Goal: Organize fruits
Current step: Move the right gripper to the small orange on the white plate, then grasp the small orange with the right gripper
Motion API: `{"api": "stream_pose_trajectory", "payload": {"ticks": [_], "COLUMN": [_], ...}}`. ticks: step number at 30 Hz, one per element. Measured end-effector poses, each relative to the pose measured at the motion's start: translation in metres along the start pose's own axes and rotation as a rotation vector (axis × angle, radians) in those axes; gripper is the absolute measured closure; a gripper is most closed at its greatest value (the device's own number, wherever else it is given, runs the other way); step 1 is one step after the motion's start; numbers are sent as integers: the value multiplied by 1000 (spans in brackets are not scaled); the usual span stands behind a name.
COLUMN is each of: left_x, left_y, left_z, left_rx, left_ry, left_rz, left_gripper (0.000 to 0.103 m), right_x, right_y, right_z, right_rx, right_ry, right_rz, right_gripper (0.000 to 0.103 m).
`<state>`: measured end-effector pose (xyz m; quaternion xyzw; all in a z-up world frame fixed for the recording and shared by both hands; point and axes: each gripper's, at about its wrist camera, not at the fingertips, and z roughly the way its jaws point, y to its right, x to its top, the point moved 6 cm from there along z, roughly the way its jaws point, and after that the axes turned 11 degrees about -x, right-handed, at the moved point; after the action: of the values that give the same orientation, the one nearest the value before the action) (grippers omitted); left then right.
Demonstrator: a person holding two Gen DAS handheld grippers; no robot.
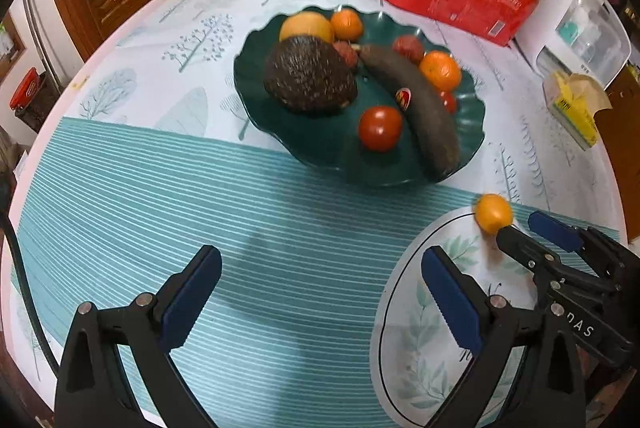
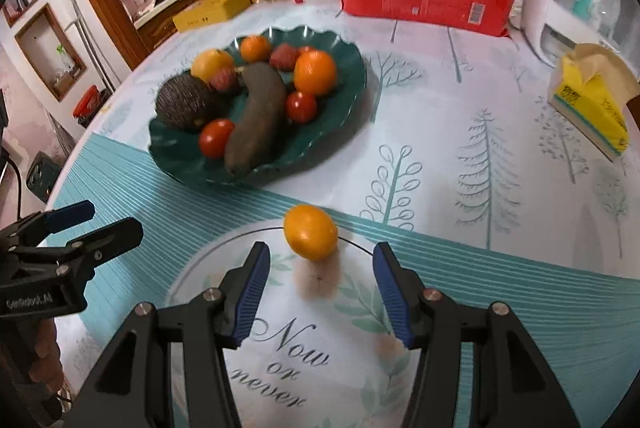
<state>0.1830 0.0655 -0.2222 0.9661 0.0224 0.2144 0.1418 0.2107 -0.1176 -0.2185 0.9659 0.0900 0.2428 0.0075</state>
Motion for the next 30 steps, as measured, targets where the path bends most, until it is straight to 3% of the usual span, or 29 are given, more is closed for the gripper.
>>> {"api": "stream_pose_trajectory", "payload": {"ticks": [10, 13, 15, 30], "left_x": [1, 2, 1, -3], "left_y": [-4, -7, -9, -6], "left_z": [14, 16, 17, 16], "left_rx": [6, 3, 2, -10], "left_ry": [-23, -30, -31, -49], "left_rz": [-31, -47, -56, -58], "left_gripper": [3, 3, 3, 3], "right_x": [6, 7, 8, 4], "right_y": [-2, -5, -6, -13], "right_z": [20, 25, 27, 23], "right_rx": [15, 39, 39, 39], "right_ry": [9, 4, 6, 4], "right_rz": [-36, -41, -47, -52], "right_gripper": [51, 67, 71, 72]}}
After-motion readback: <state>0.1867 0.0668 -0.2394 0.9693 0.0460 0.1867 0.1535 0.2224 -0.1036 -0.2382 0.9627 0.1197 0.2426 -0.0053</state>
